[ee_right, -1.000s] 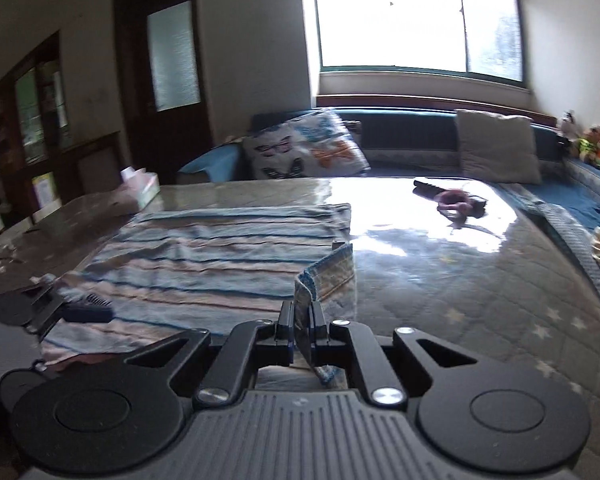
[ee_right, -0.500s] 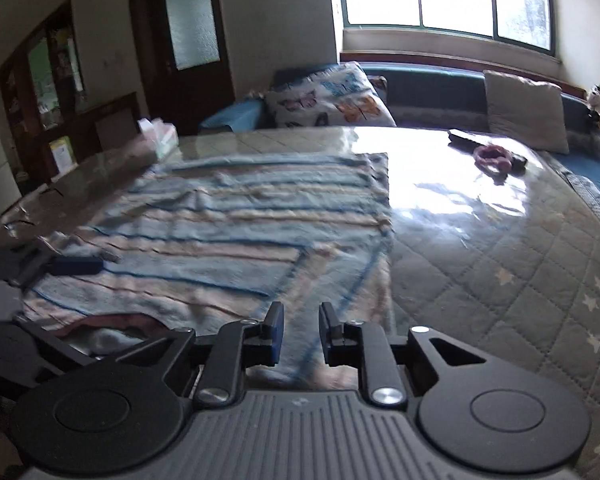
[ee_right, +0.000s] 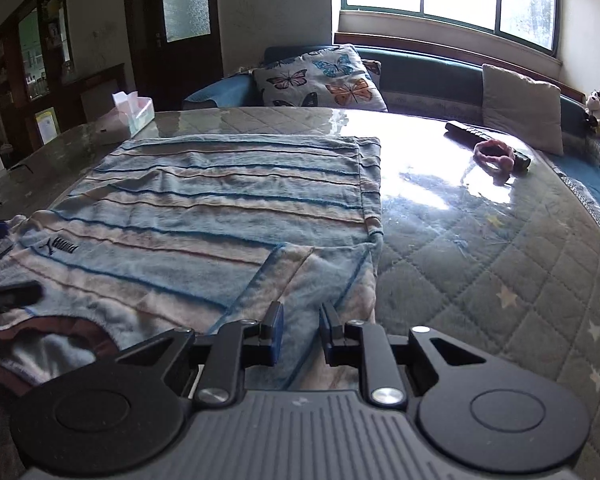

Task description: Fold clothes

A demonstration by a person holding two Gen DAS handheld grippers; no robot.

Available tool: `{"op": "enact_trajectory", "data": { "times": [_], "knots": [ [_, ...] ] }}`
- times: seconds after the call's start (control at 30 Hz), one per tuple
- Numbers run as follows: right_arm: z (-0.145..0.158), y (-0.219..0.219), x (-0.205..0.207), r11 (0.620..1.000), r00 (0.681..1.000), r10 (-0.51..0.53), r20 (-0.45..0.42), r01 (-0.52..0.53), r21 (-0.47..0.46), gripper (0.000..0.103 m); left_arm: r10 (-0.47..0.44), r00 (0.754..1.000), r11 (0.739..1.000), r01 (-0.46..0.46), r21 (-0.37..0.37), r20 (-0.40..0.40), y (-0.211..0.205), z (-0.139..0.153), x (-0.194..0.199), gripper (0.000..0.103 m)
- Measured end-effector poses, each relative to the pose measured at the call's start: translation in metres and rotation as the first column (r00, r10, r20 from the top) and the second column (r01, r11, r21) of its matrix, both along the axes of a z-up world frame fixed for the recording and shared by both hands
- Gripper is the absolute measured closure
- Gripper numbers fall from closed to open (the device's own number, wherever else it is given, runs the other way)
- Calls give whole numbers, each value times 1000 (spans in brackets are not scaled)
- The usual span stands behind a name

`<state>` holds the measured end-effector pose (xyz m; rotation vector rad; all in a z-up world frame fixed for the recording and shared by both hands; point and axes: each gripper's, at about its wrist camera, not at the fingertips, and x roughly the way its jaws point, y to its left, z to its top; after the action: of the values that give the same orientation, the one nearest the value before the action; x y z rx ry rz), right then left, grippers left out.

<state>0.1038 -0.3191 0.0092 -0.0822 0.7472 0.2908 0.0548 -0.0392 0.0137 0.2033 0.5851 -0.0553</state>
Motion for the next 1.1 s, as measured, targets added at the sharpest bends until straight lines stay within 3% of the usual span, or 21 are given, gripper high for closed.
{"op": "enact_trajectory", "data": {
  "times": [0.13, 0.27, 0.4, 0.53, 0.6, 0.67, 0.7, 0.83, 1.1],
  "knots": [
    [-6, 7, 8, 1000, 1000, 6, -3, -6, -21, 84, 138, 990, 990, -138, -10, -3, 39, -1, 3, 1],
    [-5, 12, 10, 1000, 1000, 17, -4, -17, -25, 83, 254, 965, 966, -256, -42, -59, 72, -8, 11, 13],
    [-4, 17, 10, 999, 1000, 17, -2, -17, -39, 83, 270, 958, 958, -278, -70, -101, 86, -15, 11, 25],
    [2, 23, 8, 998, 1000, 30, 8, -29, -50, 83, 247, 963, 963, -256, -88, -105, 85, -15, 5, 27],
    [5, 27, 7, 998, 999, 37, 13, -36, -55, 83, 240, 965, 965, -248, -79, -105, 83, -15, 5, 35],
    [8, 34, 5, 997, 998, 53, 20, -52, -52, 83, 239, 963, 962, -252, -102, -122, 88, -17, 7, 55],
    [10, 38, 4, 997, 998, 64, 25, -63, -52, 83, 238, 963, 960, -253, -120, -125, 91, -17, 6, 59],
    [18, 58, -4, 991, 991, 125, 39, -123, -50, 83, 243, 963, 950, -261, -170, -116, 107, -13, -2, 92],
    [27, 104, -13, 965, 965, 257, 47, -253, -66, 83, 344, 938, 883, -337, -327, -39, 157, 10, -41, 98]
  ]
}}
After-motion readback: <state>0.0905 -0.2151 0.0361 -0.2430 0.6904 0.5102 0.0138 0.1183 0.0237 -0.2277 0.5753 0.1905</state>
